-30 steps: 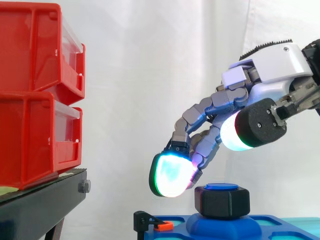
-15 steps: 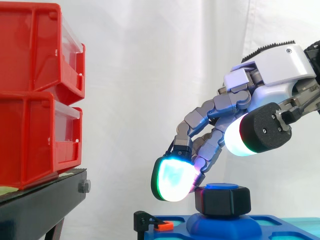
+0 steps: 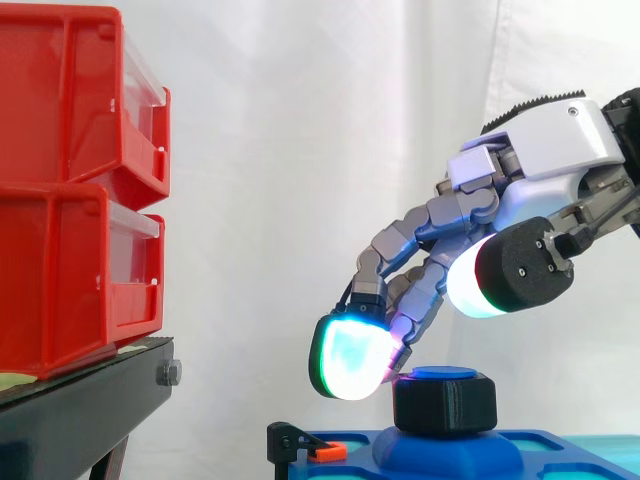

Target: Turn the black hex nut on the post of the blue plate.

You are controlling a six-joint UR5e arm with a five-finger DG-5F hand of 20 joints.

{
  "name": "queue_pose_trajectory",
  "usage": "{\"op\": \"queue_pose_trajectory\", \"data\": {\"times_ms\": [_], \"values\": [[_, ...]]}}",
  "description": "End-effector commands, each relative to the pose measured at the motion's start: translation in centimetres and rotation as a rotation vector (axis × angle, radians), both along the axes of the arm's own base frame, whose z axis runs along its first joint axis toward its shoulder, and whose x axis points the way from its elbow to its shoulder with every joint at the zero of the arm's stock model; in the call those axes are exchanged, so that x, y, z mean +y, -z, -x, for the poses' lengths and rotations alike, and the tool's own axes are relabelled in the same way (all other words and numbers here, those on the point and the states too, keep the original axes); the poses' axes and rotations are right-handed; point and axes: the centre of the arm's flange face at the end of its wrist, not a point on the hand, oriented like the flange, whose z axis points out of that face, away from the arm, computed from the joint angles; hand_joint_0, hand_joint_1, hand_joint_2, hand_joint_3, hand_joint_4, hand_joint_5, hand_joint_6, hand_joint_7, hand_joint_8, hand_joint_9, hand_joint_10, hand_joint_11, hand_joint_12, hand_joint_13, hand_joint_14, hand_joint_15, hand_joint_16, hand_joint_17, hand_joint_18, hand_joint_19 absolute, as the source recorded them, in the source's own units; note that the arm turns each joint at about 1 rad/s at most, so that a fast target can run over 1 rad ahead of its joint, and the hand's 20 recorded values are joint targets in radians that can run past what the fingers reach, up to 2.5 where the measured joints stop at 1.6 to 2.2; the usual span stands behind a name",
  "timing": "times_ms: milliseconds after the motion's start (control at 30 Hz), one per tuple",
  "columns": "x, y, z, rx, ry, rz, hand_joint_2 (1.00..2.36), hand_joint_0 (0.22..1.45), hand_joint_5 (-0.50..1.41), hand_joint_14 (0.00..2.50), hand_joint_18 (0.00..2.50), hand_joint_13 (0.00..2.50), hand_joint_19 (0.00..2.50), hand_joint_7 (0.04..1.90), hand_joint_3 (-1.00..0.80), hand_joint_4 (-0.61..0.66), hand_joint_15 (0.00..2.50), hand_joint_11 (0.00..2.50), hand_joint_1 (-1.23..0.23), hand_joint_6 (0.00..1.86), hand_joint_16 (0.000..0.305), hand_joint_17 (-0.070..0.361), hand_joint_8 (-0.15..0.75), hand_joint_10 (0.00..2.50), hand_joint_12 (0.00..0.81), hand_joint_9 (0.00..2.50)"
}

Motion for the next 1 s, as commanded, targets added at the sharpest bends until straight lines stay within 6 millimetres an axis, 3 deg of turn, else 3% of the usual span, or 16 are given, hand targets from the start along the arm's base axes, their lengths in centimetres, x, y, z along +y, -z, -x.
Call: {"op": "queue_pose_trajectory", "data": {"times_ms": [0,967], "values": [[-0.8,0.0,0.2,0.003,0.002,0.006,1.0,0.53,-0.16,0.0,0.33,0.55,0.21,0.75,-0.5,0.29,0.06,0.0,-0.4,0.5,0.054,0.12,0.331,0.0,0.41,0.72],[-3.9,0.3,1.6,0.038,-0.055,-0.004,1.0,0.53,-0.16,0.0,0.36,0.56,0.22,0.75,-0.5,0.3,0.07,0.0,-0.4,0.5,0.054,0.121,0.337,0.0,0.415,0.72]]}}
